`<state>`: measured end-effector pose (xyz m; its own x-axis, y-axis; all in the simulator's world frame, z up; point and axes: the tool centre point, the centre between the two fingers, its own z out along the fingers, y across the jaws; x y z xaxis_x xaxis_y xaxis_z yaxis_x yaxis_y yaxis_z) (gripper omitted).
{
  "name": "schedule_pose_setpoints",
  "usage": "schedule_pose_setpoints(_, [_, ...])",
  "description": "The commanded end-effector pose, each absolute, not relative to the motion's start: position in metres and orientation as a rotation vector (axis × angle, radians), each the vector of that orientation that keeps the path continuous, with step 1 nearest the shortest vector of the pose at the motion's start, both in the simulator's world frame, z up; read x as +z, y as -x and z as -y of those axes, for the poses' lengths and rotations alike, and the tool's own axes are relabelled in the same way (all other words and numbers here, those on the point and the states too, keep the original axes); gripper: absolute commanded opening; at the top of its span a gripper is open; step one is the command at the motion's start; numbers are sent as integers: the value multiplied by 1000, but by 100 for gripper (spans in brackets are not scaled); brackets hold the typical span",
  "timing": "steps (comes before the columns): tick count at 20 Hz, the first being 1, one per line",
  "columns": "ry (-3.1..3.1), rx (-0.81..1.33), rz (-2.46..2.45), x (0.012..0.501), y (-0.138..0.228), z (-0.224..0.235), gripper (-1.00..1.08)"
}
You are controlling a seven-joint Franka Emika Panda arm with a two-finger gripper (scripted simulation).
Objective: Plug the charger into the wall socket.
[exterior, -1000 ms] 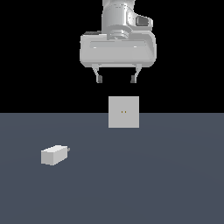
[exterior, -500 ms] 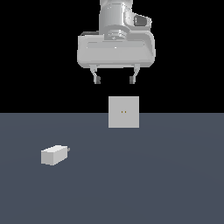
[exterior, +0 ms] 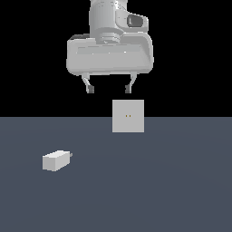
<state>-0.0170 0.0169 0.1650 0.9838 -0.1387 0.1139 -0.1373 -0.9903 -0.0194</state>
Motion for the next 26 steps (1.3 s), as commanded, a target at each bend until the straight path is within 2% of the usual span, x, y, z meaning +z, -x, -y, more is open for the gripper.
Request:
schedule_pose_setpoints(1, [3118, -214, -238, 157, 24, -26, 100])
schedule_pose_setpoints(12, [3115, -372, -342, 119, 49, -67, 100])
schedule_pose_setpoints(26, [3110, -522, -441, 80, 64, -104, 100])
